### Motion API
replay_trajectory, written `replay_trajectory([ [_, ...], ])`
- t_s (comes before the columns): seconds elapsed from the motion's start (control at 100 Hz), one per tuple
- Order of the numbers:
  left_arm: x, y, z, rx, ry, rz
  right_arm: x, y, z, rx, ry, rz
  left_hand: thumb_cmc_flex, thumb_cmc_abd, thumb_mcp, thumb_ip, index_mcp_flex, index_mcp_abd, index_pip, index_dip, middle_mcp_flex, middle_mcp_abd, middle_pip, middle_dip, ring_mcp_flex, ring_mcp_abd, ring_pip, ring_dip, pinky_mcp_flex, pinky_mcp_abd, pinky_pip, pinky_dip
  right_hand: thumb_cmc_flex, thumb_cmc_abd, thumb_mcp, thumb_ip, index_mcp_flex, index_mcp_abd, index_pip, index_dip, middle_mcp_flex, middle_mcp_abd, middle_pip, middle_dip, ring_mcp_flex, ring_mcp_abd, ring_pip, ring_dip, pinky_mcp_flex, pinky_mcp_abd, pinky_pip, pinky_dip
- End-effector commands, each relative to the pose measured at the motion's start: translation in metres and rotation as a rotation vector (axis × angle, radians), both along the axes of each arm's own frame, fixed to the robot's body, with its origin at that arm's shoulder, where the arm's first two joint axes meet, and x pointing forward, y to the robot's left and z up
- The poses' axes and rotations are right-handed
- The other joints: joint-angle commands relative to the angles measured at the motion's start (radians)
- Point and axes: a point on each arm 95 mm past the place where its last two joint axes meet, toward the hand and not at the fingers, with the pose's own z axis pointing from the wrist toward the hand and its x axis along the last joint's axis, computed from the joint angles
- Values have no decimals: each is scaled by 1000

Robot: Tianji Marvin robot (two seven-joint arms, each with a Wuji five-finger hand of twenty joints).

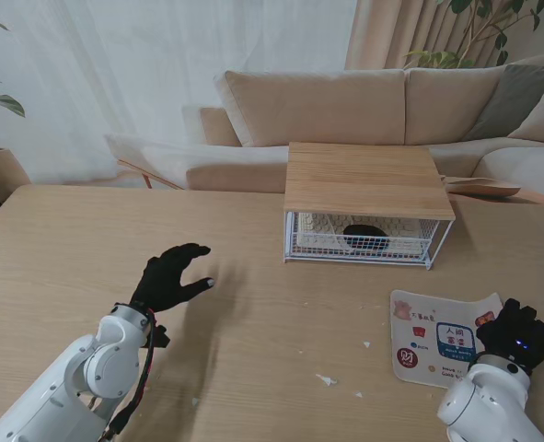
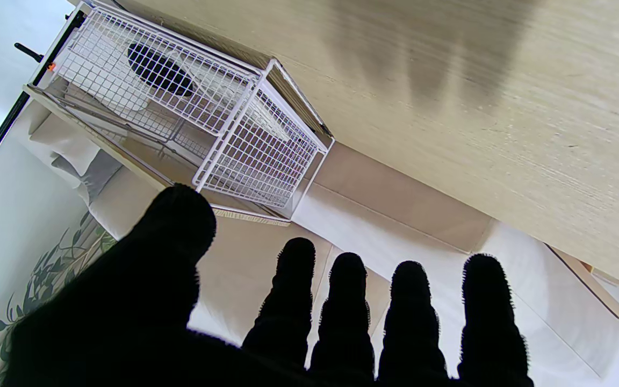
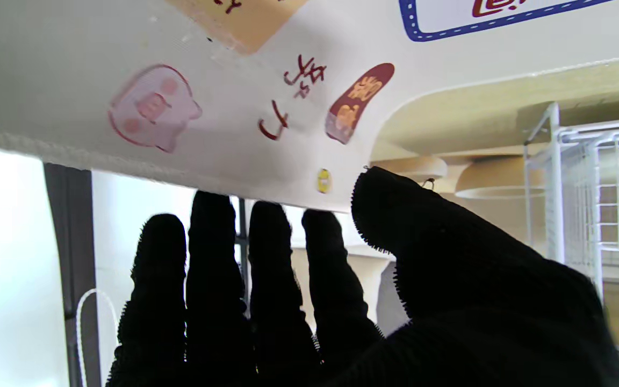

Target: Unroll the mouse pad and set up the keyboard and mouse from the tabletop organizer

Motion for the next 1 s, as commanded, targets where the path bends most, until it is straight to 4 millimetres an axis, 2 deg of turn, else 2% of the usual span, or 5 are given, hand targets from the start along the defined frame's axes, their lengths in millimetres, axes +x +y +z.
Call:
replay_trajectory([
  [0.0,0,-1,0,2,9,-7,-2,2,-3,14,18,19,-5,32,-25,42,3,3,-17,-5,-23,25,-10,-6,-38,-7,-25,19,-11,11,-24,-15,-41,44,-35,47,-120,10,-56,9,-160,-31,-67,-36,-153,-35,-106,-50,-94,-58,-98,-59],
  [0.07,0,-1,0,2,9,-8,-1,2,-3,16,5,47,-4,32,-25,42,0,1,-18,-6,-24,22,-11,-7,-38,-9,-27,19,-11,10,-26,-16,-73,60,-80,51,-218,9,-81,-9,-289,-50,-135,-85,-279,-77,-213,-107,-170,-101,-214,-121],
  [0.25,0,-2,0,0,9,-9,4,3,-1,21,-20,136,-4,32,-26,42,1,1,-18,-5,-23,25,-12,-8,-39,-10,-29,19,-11,10,-28,-17,-127,60,-135,50,-264,-47,-120,-88,-285,-85,-439,-205,-365,-148,-345,-180,-213,-166,-389,-215],
  [0.6,0,-3,2,-24,-2,0,22,24,16,28,-52,393,-6,36,-27,42,0,7,-19,-6,-23,26,-12,-8,-38,-13,-32,20,-10,8,-32,-20,-135,52,-127,49,-247,-88,-58,-137,-278,-107,-454,-200,-356,-175,-396,-204,-201,-196,-475,-267],
  [0.99,5,-7,6,-57,-11,-3,41,102,40,20,-42,762,-3,40,-29,42,-2,14,-21,-7,-23,25,-11,-8,-38,-15,-36,21,-9,6,-33,-20,-139,5,-60,40,-223,-101,0,-156,-281,-127,-318,-144,-334,-180,-320,-164,-179,-208,-353,-260],
])
